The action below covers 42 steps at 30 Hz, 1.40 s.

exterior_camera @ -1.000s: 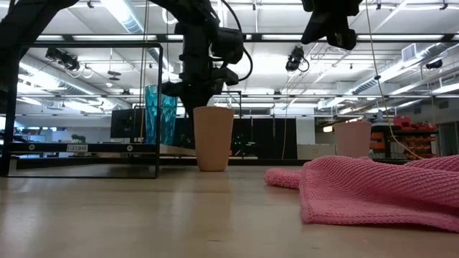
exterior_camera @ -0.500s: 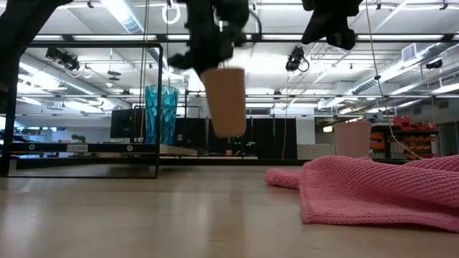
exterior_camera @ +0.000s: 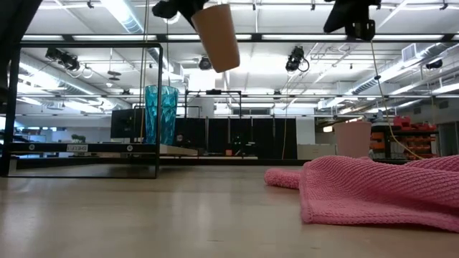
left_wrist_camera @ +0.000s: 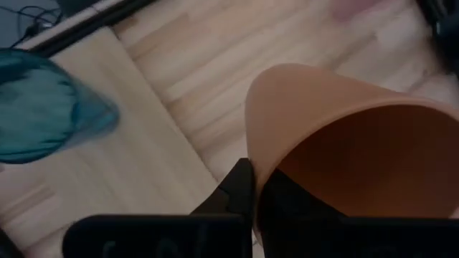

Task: Stack small to large cups/mugs on shelf
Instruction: Put the orange cup on the shelf

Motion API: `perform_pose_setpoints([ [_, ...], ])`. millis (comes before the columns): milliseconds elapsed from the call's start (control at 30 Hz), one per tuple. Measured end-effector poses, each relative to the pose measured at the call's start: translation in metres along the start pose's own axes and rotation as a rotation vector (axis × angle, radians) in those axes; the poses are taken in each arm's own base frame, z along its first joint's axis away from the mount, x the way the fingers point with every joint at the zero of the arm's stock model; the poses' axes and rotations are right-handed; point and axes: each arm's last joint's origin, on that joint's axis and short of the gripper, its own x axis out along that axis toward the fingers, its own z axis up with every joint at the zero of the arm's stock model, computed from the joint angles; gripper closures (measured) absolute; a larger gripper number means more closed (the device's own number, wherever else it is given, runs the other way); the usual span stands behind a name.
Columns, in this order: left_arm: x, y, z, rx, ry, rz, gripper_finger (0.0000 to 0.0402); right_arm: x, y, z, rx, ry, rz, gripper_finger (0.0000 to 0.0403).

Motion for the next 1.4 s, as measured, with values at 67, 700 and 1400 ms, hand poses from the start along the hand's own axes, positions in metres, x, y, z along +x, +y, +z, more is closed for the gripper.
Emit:
perform_pose_setpoints([
  [67, -0.002, 0.008, 0.001, -0.017, -0.009, 0.006, 0.0391, -0.005, -0.001, -0.001, 0.007, -0.015, 0.010, 0.0394],
  [700, 0.041, 0.099, -0.081, -0.167, 0.290, 0.278, 0.0391, -0.012, -0.003, -0.001, -0.010, -0.066, -0.026, 0.0394],
  [1400, 0.071, 0.133, -0.061, -0.234, 0.324, 0.155, 0.0391, -0.003, -0.002, 0.001, -0.006, -0.044, -0.043, 0.0395],
])
